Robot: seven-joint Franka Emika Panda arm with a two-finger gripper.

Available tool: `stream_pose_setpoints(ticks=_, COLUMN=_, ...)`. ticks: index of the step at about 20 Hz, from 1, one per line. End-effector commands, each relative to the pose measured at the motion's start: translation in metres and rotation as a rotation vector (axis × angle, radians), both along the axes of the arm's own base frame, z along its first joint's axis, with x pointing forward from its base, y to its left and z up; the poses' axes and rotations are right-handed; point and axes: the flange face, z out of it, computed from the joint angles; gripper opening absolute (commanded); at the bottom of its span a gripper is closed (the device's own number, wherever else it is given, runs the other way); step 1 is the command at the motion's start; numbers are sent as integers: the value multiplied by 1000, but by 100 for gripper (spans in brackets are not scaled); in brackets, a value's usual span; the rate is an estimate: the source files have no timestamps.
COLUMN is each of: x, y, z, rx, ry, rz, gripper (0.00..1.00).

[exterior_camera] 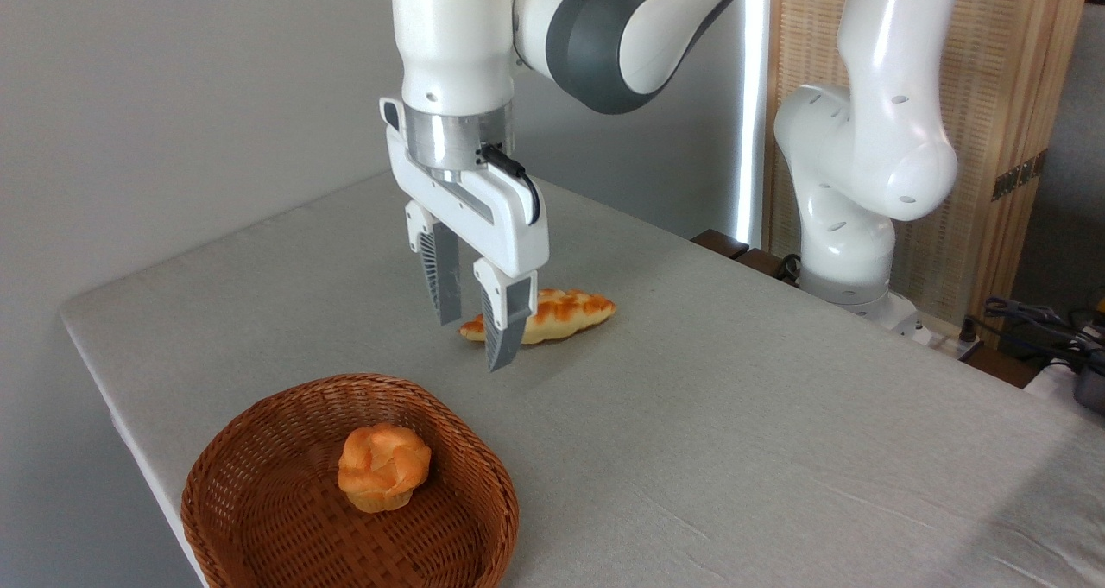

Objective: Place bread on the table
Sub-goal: 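Lower the roll onto the table and open the gripper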

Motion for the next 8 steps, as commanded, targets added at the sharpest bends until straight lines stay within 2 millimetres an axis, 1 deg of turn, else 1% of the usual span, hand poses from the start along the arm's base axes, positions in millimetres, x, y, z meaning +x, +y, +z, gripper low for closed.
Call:
stream_pose_setpoints(ticks=1, x=9, y=6, z=20, rx=-1, ry=-75, rz=18, gripper=100)
stream_pose_setpoints(ticks=2, x=11, y=8, z=24, rx=-2, ry=-88, rz=23, gripper=100)
stream_pose_setpoints(ticks=3, x=15, y=8, z=22, rx=2, ry=-84, rz=25, gripper=100)
stream_pose_setpoints(ticks=5, x=22, y=7, z=26, rx=2, ry=-93, rz=34, gripper=100)
stream_pose_setpoints(ticks=8, x=24, y=7, z=24, rx=5, ry=-84, rz=35, gripper=100)
